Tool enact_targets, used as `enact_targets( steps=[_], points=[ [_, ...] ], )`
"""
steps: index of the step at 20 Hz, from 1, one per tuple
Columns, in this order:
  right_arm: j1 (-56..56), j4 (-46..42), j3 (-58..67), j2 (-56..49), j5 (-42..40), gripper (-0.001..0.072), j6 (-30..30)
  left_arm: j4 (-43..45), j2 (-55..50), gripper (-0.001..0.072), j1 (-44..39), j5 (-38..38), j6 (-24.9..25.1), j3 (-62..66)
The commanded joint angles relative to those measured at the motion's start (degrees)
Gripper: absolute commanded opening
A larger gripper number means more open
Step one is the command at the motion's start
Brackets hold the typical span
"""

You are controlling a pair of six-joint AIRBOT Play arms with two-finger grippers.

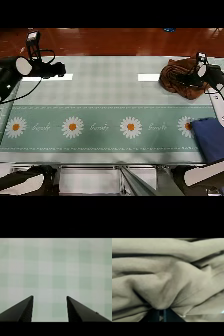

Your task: Fold the shirts.

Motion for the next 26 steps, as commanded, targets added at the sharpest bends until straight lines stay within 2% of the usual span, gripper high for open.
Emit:
enact_targets(
  steps=[1,3,5,9,14,17,20,21,23,26],
  points=[
    [0.0,6.0,5.1,2.1,7.9,0.0023,-6.5,0.2,3.3,0.0509,3.9,-8.9,-3.6,0.6],
    [0.0,10.5,9.2,6.7,8.1,0.0023,-8.4,0.2,8.1,0.0509,5.7,-14.1,0.3,0.5],
    [0.0,16.0,12.2,12.7,5.7,0.0023,-10.1,0.2,14.9,0.0508,5.7,-17.3,2.1,-1.5],
    [0.0,26.2,17.7,24.2,3.3,0.0023,-16.7,-2.4,32.8,0.0509,5.6,-16.9,2.0,-16.2],
    [5.6,27.4,26.0,34.1,5.9,0.0023,-21.1,-12.8,50.1,0.0509,5.6,-14.4,2.0,-33.4],
    [12.3,26.9,30.8,37.7,8.3,0.0022,-22.3,-13.2,52.7,0.0509,5.6,-14.3,2.0,-35.4],
    [19.6,27.1,31.3,39.2,15.6,0.0023,-21.9,-16.0,52.7,0.0509,5.6,-14.2,2.5,-35.4],
    [22.4,27.4,30.7,39.0,18.5,0.0023,-21.4,-17.3,52.7,0.0509,5.6,-14.2,4.1,-35.4],
    [27.9,27.9,27.5,37.9,21.0,0.0022,-20.8,-19.6,52.7,0.0509,5.6,-14.3,6.9,-35.4],
    [36.7,29.6,18.2,34.6,20.0,0.0022,-18.3,-20.0,52.7,0.0509,5.6,-14.7,6.8,-35.4]
  ],
)
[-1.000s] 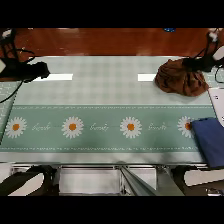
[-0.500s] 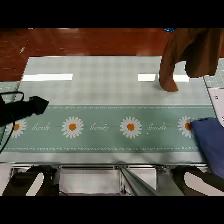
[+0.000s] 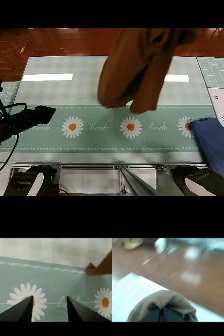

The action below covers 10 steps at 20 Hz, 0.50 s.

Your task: Fold the shirts.

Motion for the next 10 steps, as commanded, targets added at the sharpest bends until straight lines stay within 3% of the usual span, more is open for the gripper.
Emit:
enact_targets(
  steps=[1,5,8,9,10],
  points=[
    [10.7,2.8,-9.6,-3.9,0.8,0.0023,2.4,-1.9,0.3,0.0508,0.0,-1.1,1.4,-0.2],
    [21.3,5.1,-19.6,-14.4,-6.7,0.0023,5.5,-1.9,0.1,0.0509,-0.3,-4.9,4.2,-0.2],
    [25.1,5.5,-20.3,-23.1,-9.1,0.0028,8.6,-1.8,-0.9,0.0509,-0.3,-6.3,4.2,-0.3],
    [24.8,5.3,-20.3,-24.6,-9.4,0.0175,11.2,-1.7,-1.5,0.0509,-0.2,-6.0,4.5,-0.2],
    [23.3,5.2,-20.3,-24.8,-9.1,0.0419,11.8,-0.8,-2.1,0.0509,0.1,-5.5,5.6,-0.1]
  ],
)
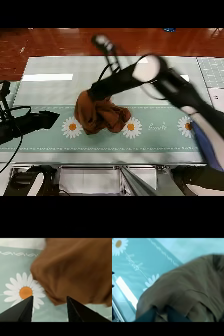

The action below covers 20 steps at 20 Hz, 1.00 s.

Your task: Fold the shirts.

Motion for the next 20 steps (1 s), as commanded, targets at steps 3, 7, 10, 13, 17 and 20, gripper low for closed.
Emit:
enact_targets(
  steps=[3,7,10,13,17,20],
  points=[
    [-9.0,-0.8,-1.4,1.0,3.8,0.0408,4.2,6.2,-3.0,0.0508,3.9,-0.2,1.7,1.5],
    [-26.9,-11.0,-6.3,14.8,9.9,0.0408,6.1,2.3,-7.7,0.0508,10.8,-1.2,1.9,2.1],
    [-37.6,-11.0,-23.6,25.7,8.1,0.0407,6.1,-8.3,-19.3,0.0508,11.5,-3.6,9.7,2.0],
    [-42.9,-8.3,-42.2,34.6,5.7,0.0407,6.0,-12.9,-35.3,0.0508,11.5,-1.9,15.4,3.2],
    [-43.4,-2.2,-55.4,42.3,5.5,0.0406,5.6,-13.1,-53.5,0.0508,11.5,-0.7,16.7,10.4],
    [-43.4,4.7,-59.7,43.4,5.7,0.0407,4.4,-16.3,-60.7,0.0508,11.3,-0.8,16.3,16.3]
  ],
)
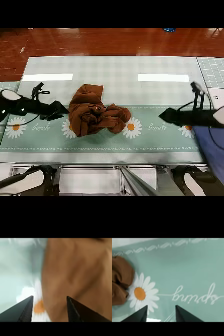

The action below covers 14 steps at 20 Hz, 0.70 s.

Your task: Fold the shirts.

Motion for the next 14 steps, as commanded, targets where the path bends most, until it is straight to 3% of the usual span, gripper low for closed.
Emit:
enact_targets(
  steps=[1,4,5,6,9,12,14],
  points=[
    [-0.2,8.5,-7.3,2.6,-0.5,0.0406,-1.6,-4.4,-9.8,0.0508,-0.7,-0.2,0.8,5.8],
    [6.6,9.3,-10.4,2.6,-5.4,0.0406,2.0,-4.5,-13.6,0.0492,-4.2,-0.2,0.9,7.6],
    [9.7,9.3,-10.9,2.3,-7.9,0.0406,4.2,-4.6,-14.4,0.0286,-5.0,-0.1,2.4,8.2],
    [12.3,9.4,-11.0,1.3,-10.6,0.0406,6.3,-4.8,-14.7,0.0010,-5.5,0.0,5.1,8.9],
    [19.5,18.1,-10.9,-6.9,-19.4,0.0406,6.2,-5.4,-14.5,0.0017,-5.6,-0.9,6.4,12.0],
    [26.3,32.5,-8.1,-18.5,-23.3,0.0407,-3.7,-5.4,-14.5,0.0017,-5.6,-3.1,7.2,14.4],
    [29.8,35.8,-3.7,-25.6,-23.8,0.0406,-6.0,-5.4,-14.5,0.0017,-5.6,-3.3,7.2,14.8]
  ],
)
